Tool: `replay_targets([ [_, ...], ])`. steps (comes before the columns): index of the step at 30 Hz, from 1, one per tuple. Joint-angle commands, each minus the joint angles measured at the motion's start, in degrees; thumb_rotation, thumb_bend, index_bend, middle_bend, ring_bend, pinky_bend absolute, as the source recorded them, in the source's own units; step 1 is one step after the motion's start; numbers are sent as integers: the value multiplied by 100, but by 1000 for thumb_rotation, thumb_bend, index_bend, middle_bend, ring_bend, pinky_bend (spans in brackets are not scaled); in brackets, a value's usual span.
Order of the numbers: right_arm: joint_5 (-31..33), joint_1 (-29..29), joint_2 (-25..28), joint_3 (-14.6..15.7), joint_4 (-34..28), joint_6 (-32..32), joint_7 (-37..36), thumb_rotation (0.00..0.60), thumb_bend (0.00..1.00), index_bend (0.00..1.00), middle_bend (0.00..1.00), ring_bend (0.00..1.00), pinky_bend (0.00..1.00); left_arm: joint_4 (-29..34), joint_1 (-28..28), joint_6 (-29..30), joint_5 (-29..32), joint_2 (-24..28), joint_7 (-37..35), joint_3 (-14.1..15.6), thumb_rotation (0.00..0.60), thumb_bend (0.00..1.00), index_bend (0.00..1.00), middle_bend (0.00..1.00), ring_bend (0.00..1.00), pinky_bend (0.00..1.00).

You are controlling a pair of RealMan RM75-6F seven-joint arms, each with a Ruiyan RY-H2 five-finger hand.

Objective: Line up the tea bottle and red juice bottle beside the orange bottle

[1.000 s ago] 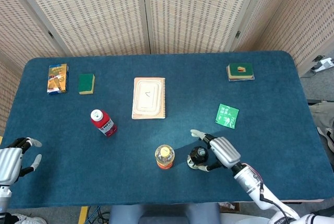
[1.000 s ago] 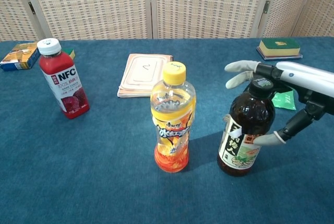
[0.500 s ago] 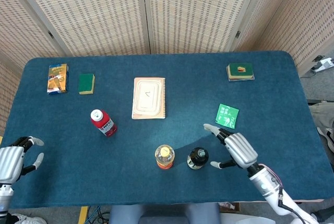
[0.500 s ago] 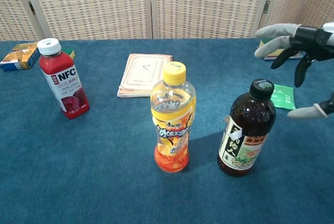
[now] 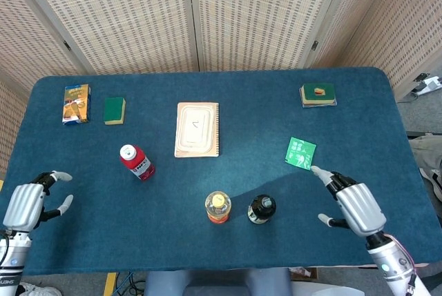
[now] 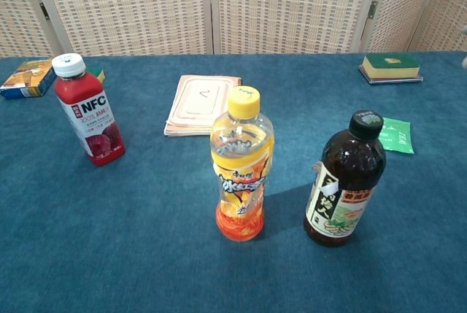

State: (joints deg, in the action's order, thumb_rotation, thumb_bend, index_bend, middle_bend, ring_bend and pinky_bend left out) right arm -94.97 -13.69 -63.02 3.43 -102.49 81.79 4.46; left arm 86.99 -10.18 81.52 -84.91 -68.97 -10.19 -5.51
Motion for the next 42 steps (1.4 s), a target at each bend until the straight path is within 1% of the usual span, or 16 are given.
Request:
replay_targets([
  [1, 31, 145, 23, 47, 79, 129, 51, 600, 0, 103, 242, 237, 460, 104, -102, -195, 189, -39, -171, -98, 600, 215, 305, 329, 333, 531],
  [3, 16, 220, 19, 56, 114, 209, 37, 600, 0, 110, 244, 237, 460, 154, -175, -364, 311, -37, -345, -151, 600, 195, 274, 296, 324, 527],
  [9, -156, 402, 25, 88, 195, 444, -86, 600, 0, 124, 255, 237, 460, 73, -447, -839, 588, -148, -837, -328, 600, 147, 166, 151, 203, 416],
  [12, -252, 479, 36, 107, 223, 543, -204, 600, 0, 125, 260, 237, 460, -21, -585, -1075, 698, -242, -1234, -418, 600, 140, 128, 113, 168, 378],
  [16, -348, 558, 51, 118, 269, 649, -323, 600, 0, 136, 265, 237, 460, -163, -725, -1282, 805, -371, -1488, -495, 600, 128, 92, 79, 137, 350],
  [22, -494, 638, 110, 130, 250, 759, -486, 600, 0, 149, 274, 237, 460, -280, -846, -1530, 967, -460, -1751, -557, 600, 126, 82, 72, 127, 337],
  [29, -535, 689, 143, 115, 233, 749, -497, 600, 0, 153, 277, 237, 460, -393, -926, -1760, 1086, -502, -2128, -599, 600, 124, 78, 50, 103, 320],
  [34, -555, 705, 157, 93, 222, 726, -513, 600, 0, 155, 280, 237, 460, -477, -1018, -2024, 1236, -507, -2222, -622, 600, 116, 48, 2, 45, 263],
  [37, -572, 718, 166, 81, 216, 728, -524, 600, 0, 161, 284, 237, 460, -524, -1090, -2209, 1325, -509, -2267, -639, 600, 111, 29, 0, 20, 238],
  [42, -630, 740, 191, 76, 199, 741, -549, 600, 0, 163, 288, 237, 460, -531, -1210, -2526, 1419, -492, -2432, -663, 600, 98, 5, 0, 5, 214],
])
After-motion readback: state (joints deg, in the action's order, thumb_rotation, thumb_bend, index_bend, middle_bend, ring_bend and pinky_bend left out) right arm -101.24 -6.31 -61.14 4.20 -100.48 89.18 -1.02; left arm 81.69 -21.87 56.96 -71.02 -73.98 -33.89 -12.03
